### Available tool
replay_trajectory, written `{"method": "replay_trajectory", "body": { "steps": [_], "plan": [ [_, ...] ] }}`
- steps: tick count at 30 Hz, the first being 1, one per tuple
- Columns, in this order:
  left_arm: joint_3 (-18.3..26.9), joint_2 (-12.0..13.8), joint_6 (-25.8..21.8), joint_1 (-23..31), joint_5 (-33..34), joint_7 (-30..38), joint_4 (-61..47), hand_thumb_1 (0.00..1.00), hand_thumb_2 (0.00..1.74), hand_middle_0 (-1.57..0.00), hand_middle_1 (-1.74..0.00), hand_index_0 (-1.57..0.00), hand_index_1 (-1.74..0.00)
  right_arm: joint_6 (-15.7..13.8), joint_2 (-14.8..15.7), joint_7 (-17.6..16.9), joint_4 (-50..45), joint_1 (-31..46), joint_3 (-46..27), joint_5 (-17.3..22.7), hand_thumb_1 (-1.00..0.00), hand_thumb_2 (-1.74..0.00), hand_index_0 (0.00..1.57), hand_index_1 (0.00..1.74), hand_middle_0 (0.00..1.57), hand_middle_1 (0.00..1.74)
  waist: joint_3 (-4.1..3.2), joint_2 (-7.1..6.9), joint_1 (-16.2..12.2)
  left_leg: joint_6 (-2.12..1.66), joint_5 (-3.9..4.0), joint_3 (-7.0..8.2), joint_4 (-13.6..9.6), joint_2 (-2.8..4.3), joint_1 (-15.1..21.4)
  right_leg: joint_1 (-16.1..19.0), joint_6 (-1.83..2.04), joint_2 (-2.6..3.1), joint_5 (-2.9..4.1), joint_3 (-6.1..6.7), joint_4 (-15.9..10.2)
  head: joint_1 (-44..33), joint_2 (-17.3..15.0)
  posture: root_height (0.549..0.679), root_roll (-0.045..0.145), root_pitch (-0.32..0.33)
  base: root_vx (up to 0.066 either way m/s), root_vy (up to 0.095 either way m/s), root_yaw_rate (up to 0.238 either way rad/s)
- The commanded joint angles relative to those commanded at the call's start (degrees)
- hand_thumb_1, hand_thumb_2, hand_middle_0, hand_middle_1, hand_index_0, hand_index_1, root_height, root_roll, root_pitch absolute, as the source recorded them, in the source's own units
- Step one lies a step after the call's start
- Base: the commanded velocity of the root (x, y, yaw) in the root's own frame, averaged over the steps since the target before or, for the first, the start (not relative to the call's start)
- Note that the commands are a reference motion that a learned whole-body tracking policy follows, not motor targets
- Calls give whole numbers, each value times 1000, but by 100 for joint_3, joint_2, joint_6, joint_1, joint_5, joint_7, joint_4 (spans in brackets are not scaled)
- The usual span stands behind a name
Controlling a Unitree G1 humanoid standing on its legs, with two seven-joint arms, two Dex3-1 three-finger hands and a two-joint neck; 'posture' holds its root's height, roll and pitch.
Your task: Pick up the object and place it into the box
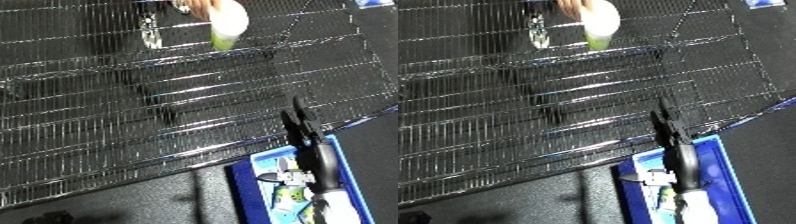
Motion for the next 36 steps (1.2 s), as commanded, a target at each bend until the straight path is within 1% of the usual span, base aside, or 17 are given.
{"method": "replay_trajectory", "body": {
  "steps": [7, 16, 19, 22, 25, 28, 31, 36],
  "plan": [
    [6, 3, 4, -13, 8, -5, 13, 1000, 1740, -1570, -1740, -1570, -1740, 5, -16, -238, 106, 2, -41, -68, 0, 0, 0, 0, 0, 0, 26, 11, -15, 7, -16, 19, 58, -4, -39, -52, 8, -7, -1, 23, 55, 4, 56, 669, 36, -42, 3, 5, -27],
    [33, 12, 17, 4, 14, -6, 22, 1000, 1740, -1570, -1740, -1570, -1740, 29, -10, -442, 209, -32, -64, -208, 0, 0, 0, 0, 0, 0, 61, 45, -3, 7, -23, 26, 81, -22, -85, -97, 17, -17, 0, 43, 77, 122, 134, 669, 35, -38, 0, 0, -6],
    [50, 26, 5, 27, 13, -25, 36, 1000, 1740, -1570, -1740, -1570, -1740, -26, -9, -590, 243, -22, -99, -212, 0, 0, 0, 0, 0, 0, 68, 49, -8, 7, -23, 37, 78, -21, -89, -114, 24, -17, 1, 43, 89, 194, 231, 669, 34, -38, 4, -10, -7],
    [62, 46, -5, 55, 18, -38, 30, 1000, 1740, -1570, -1740, -1570, -1740, -96, -9, -755, 268, -21, -166, -200, 0, 0, 0, 0, 0, 0, 87, 53, -14, 8, -34, 51, 102, -16, -110, -143, 29, -15, -1, 46, 114, 347, 448, 668, 34, -37, 6, -29, -21],
    [64, 96, 17, 73, 4, -14, -46, 1000, 1740, -1570, -1740, -1570, -1740, -122, -52, -950, 239, -76, -218, -179, 0, 0, 0, 0, 0, 0, 119, 60, -12, 17, -54, 59, 178, -12, -180, -223, 33, -11, -16, 49, 194, 530, 484, 667, 34, -34, -13, -31, -54],
    [8, 146, 38, 29, -16, 57, -94, 1000, 1740, -1570, -1740, -1570, -1740, -126, -148, -1101, 301, -232, -228, -130, 0, 0, 0, 0, 0, 0, 156, 78, -6, 21, -71, 46, 258, -20, -263, -297, 24, -3, -31, 54, 270, 708, 485, 666, 35, -32, -24, -27, -46],
    [-68, 183, 22, -33, -27, 96, -69, 1000, 1740, -1570, -1740, -1570, -1740, -160, -251, -1159, 476, -422, -216, -83, 0, 0, 0, 0, 0, 0, 187, 113, -3, 24, -94, 22, 335, -34, -341, -364, 7, 6, -53, 62, 342, 931, 472, 665, 36, -29, -15, -27, -28],
    [-131, 232, 15, -76, -30, 67, -22, 1000, 1740, -1570, -1740, -1570, -1740, -175, -381, -1146, 713, -632, -203, 8, 0, 0, 0, 0, 0, 0, 193, 170, -2, 20, -133, -2, 482, -65, -520, -520, -24, 3, -89, 71, 471, 1322, 431, 664, 40, -19, -8, -31, -19]
  ]
}}
